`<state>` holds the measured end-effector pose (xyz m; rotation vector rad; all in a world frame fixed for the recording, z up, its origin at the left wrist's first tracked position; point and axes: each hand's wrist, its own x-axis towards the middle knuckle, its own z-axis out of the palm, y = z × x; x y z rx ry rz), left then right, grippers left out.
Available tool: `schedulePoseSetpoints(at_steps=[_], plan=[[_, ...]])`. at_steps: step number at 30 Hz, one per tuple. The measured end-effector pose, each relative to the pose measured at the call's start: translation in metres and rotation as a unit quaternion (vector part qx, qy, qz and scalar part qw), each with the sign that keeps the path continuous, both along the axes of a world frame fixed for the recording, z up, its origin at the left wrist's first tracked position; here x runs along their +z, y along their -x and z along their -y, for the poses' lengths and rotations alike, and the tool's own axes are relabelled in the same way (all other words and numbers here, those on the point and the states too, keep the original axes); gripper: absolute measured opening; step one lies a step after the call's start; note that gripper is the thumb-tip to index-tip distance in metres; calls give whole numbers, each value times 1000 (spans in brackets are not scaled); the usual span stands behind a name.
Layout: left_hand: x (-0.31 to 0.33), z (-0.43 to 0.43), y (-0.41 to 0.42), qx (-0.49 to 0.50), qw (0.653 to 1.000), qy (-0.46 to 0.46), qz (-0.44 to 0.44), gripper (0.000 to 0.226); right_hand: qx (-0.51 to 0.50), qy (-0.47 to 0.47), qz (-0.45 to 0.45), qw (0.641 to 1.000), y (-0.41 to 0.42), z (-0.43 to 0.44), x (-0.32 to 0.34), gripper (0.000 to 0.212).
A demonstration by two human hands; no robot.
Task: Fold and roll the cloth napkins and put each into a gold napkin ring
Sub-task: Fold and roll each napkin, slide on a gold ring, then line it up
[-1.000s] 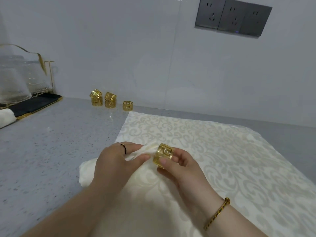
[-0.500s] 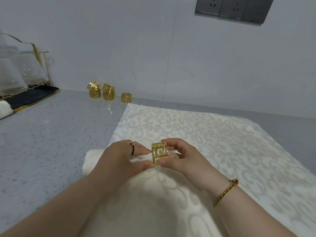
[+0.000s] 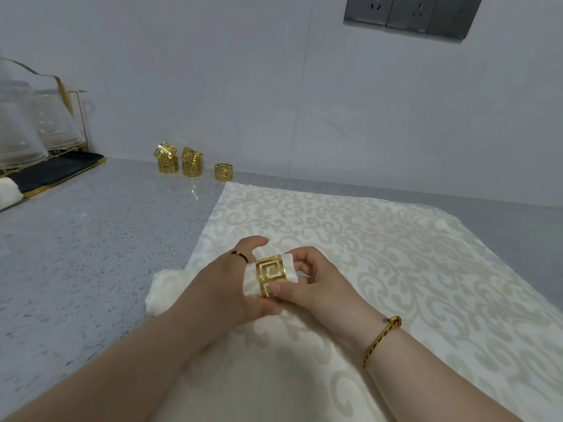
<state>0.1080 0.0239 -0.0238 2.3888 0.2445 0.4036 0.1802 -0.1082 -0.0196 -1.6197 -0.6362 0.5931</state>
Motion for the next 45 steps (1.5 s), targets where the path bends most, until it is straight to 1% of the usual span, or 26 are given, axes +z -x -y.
schedulePoseSetpoints(at_steps=[1, 2, 4, 5, 7, 10, 12, 16, 22, 29, 35, 37, 38, 39, 40, 41, 43, 45], plan=[[0, 2, 0, 8, 999, -34, 6, 79, 4, -9, -21, 1000, 0, 0, 0, 33], [0, 3, 0, 13, 998, -67, 13, 74, 6, -25, -59, 998, 0, 0, 1, 29], [1, 3, 0, 18, 994, -107, 20, 59, 4, -58, -143, 988, -2, 0, 6, 13], [1, 3, 0, 22, 992, -124, 21, 55, -2, -60, -160, 985, -3, 1, 8, 10], [2, 2, 1, 28, 987, -160, 16, 52, -9, -34, -148, 988, -6, 2, 8, 15], [4, 3, 2, 30, 979, -201, 4, 53, -15, 1, -99, 995, -6, 1, 5, 22], [5, 4, 1, 30, 976, -217, -2, 52, -20, 4, -75, 997, -7, 0, 3, 24], [9, 4, 1, 33, 972, -232, -15, 48, -29, -2, -76, 997, -8, 2, 5, 26], [13, -1, 4, 55, 962, -264, -43, 49, -73, 4, -44, 996, -13, 10, 13, 31], [15, -2, 6, 75, 955, -278, -64, 48, -89, 0, -51, 995, -26, 21, 19, 36], [14, -1, 6, 73, 956, -276, -69, 51, -96, 11, -85, 992, -35, 24, 15, 32], [14, -1, 7, 60, 961, -262, -67, 57, -99, 13, -99, 990, -35, 25, 17, 27], [13, -1, 7, 53, 963, -253, -70, 63, -104, 19, -89, 990, -34, 26, 17, 24], [13, -1, 7, 46, 965, -247, -76, 70, -112, 37, -51, 992, -33, 26, 17, 20], [13, -1, 7, 37, 966, -241, -88, 78, -122, 65, 13, 990, -32, 26, 17, 13], [14, -2, 8, 25, 967, -232, -104, 85, -128, 94, 94, 983, -30, 26, 17, 12], [15, -8, 11, -3, 969, -205, -137, 95, -91, 145, 248, 954, -27, 25, 15, 33], [16, -19, 18, -22, 970, -179, -160, 96, -29, 186, 362, 913, -21, 22, 14, 53]])
